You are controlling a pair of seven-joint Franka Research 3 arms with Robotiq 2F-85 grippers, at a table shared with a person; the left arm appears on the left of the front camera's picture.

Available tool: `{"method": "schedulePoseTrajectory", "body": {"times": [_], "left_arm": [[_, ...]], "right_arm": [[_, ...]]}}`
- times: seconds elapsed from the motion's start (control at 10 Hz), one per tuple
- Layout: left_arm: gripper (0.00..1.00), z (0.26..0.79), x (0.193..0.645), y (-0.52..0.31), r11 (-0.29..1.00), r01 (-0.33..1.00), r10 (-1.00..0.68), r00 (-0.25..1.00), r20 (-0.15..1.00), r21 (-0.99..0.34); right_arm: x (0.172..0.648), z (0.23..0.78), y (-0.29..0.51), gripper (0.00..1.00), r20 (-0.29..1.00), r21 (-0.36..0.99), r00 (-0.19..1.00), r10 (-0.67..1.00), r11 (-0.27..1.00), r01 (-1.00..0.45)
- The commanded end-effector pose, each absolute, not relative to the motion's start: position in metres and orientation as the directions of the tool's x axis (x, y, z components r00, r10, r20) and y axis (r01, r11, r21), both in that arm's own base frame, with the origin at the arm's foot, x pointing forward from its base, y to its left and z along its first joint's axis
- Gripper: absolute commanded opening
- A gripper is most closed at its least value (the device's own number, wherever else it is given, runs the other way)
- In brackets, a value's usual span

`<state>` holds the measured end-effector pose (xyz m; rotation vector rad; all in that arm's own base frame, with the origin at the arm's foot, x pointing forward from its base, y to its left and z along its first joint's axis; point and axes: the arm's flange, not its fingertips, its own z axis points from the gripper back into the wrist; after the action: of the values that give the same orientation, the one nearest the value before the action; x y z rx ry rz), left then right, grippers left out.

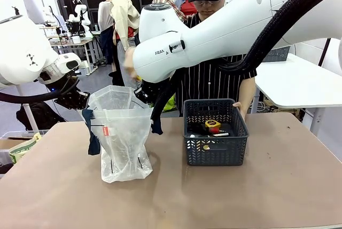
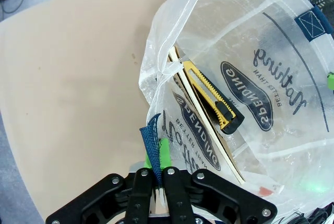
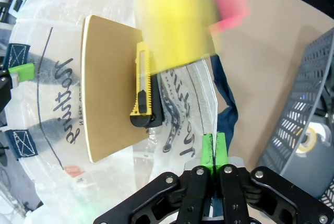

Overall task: Transfer purchased items from the store into the shopping bag.
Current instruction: Move the Reusable shopping bag to the right side of the table.

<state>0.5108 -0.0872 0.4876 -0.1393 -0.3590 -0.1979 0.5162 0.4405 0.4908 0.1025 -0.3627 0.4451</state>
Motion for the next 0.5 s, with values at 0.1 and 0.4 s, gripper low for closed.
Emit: {"method": "schedulePoseTrajectory", "body": {"times": [0.1,0.4], "left_arm": [[0.00,0.4900,0.5077,-0.0850,0.976,0.199,-0.154,0.919,0.362,-0.089],[0.00,0.4900,0.5077,-0.0850,0.976,0.199,-0.154,0.919,0.362,-0.089]], "right_arm": [[0.5161,0.4915,0.4403,0.00,0.368,0.019,0.846,0.385,0.907,-0.421],[0.5161,0.4915,0.4403,0.00,0.368,0.019,0.846,0.385,0.907,-0.421]]}}
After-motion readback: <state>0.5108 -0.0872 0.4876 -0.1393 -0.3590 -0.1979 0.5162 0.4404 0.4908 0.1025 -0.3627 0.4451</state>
